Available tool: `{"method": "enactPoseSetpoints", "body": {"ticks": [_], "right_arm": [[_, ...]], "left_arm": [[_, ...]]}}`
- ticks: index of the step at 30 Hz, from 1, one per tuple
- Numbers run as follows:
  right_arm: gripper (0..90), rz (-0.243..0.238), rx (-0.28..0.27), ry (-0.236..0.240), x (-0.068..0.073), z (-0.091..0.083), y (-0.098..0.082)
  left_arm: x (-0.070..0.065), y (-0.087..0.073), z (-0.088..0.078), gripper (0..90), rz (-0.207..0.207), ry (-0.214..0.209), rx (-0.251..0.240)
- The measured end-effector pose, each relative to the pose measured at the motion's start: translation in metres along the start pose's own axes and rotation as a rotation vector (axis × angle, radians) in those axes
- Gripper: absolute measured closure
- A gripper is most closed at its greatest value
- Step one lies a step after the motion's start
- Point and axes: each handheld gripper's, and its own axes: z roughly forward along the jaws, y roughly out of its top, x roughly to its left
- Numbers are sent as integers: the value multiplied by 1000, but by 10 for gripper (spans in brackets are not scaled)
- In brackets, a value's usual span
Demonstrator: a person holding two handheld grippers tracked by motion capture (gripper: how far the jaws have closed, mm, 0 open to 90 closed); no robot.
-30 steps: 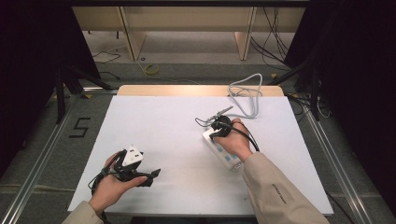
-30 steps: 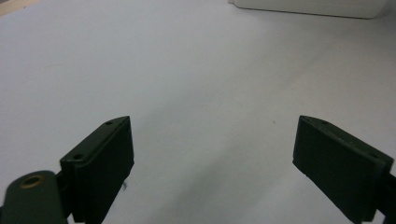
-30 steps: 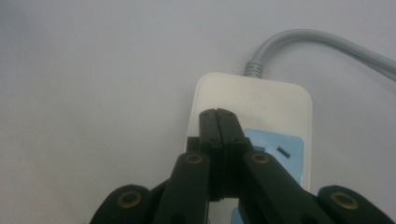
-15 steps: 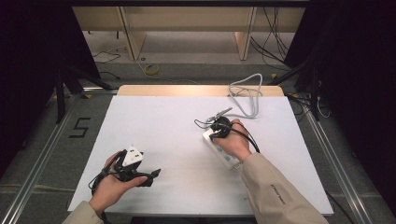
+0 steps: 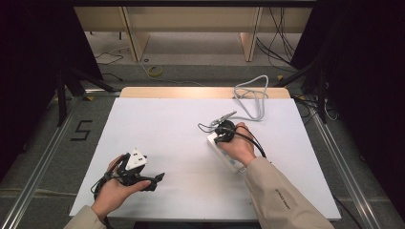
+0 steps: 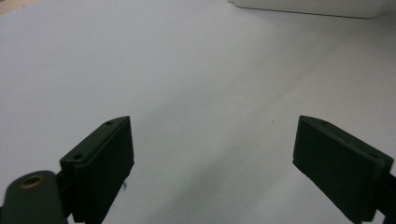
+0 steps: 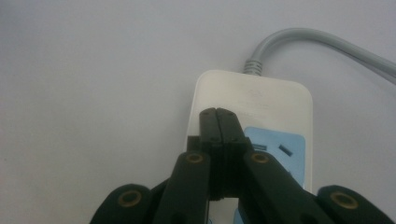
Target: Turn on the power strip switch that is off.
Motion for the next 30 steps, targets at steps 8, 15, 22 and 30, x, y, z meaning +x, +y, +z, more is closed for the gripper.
{"method": "enactPoseSetpoints", "body": {"ticks": [8,15,22,30], "right_arm": [[900,2,-1,-10,2,0,-1],[900,13,-16,-12,2,0,-3],[900,46,-33,4,0,-1,-5],[871,51,-65,16,-2,-4,-5]], "left_arm": [[0,0,0,119,1,0,-2],[1,0,0,119,1,-1,2],[1,0,0,119,2,-1,0],[0,0,1,120,3,-3,-2]]}}
